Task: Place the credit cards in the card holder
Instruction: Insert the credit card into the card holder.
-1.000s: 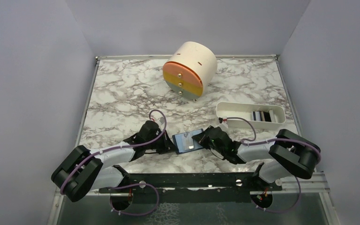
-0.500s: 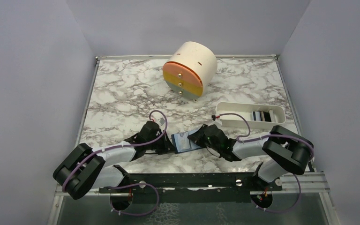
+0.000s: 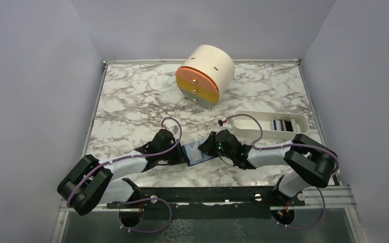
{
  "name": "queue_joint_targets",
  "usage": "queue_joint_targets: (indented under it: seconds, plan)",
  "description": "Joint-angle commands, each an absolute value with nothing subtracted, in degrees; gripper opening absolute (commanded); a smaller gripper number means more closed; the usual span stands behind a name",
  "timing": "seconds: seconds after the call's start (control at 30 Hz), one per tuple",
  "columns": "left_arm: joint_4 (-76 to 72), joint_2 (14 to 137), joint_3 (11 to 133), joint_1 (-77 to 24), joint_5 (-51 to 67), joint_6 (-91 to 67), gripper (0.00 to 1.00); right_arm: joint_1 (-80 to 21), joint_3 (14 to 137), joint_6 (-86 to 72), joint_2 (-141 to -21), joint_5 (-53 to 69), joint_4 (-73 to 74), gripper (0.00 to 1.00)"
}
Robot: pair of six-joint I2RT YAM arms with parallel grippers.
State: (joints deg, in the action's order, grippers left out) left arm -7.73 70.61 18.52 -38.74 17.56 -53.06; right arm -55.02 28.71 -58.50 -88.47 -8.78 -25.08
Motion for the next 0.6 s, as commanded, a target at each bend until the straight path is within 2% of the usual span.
queue_joint_targets:
  seconds: [0.0,0.1,0.17,0.37,0.57]
  plan:
    - [-5.4,69.9,20.0,-39.0,14.1,-50.3,0.05,-55.4,30.3,-52.5,-87.7,-7.3,-20.7,0.15]
    - [-4.7,69.8,20.4,-39.1,14.0,-50.0,0.07,-55.4,33.1,-49.7,-86.4,-8.2,-14.9,0.22]
    - [-3.9,68.9,20.8,-39.0,14.0,-49.6,0.13,-55.4,35.7,-46.2,-85.2,-9.3,-10.4,0.27]
    - [0.9,63.8,23.1,-39.0,12.5,-47.8,0.37,-55.3,43.6,-37.3,-81.1,-16.2,3.8,0.37]
    - [8.3,57.5,28.4,-39.0,10.0,-43.6,0.61,-54.0,53.4,-27.5,-78.4,-26.4,16.6,0.53]
